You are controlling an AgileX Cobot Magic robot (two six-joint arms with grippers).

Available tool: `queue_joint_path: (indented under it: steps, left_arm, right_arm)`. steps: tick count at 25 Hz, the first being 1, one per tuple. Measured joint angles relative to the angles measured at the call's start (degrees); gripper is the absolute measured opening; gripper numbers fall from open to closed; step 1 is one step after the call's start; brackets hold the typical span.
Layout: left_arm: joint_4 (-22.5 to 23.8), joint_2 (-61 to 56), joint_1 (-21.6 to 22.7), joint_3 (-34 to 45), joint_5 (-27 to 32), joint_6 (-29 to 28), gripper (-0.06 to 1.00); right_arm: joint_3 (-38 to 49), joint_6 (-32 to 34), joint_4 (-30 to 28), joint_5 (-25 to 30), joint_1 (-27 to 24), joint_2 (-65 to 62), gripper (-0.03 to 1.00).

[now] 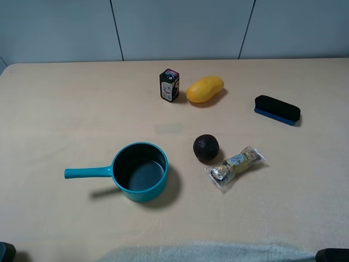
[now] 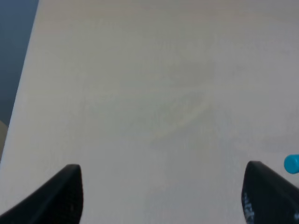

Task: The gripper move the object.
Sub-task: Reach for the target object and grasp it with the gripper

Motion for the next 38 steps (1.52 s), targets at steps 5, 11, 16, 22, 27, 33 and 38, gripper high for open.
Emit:
queue_joint_path:
  steps: [5, 11, 16, 22, 27, 33, 38]
  left_arm:
    - [0.0, 0.0, 0.0, 0.0, 0.0, 0.0, 0.70]
    - [0.0, 0.0, 0.0, 0.0, 0.0, 0.0, 0.70]
    - [0.0, 0.0, 0.0, 0.0, 0.0, 0.0, 0.70]
    - [0.0, 0.0, 0.0, 0.0, 0.0, 0.0, 0.70]
    - [0.0, 0.0, 0.0, 0.0, 0.0, 0.0, 0.70]
    - [0.0, 0.0, 0.0, 0.0, 0.0, 0.0, 0.70]
    - [0.0, 0.0, 0.0, 0.0, 0.0, 0.0, 0.70]
  right_arm:
    - [0.0, 0.0, 0.0, 0.0, 0.0, 0.0, 0.66]
    - [0.0, 0.0, 0.0, 0.0, 0.0, 0.0, 0.66]
    - [0.0, 0.0, 0.0, 0.0, 0.0, 0.0, 0.66]
    - [0.0, 0.0, 0.0, 0.0, 0.0, 0.0, 0.66]
    - [0.0, 0.0, 0.0, 0.0, 0.0, 0.0, 0.66]
    - [0.0, 0.0, 0.1, 0.0, 0.0, 0.0, 0.66]
    - [0.0, 0.0, 0.2, 0.0, 0.0, 0.0, 0.66]
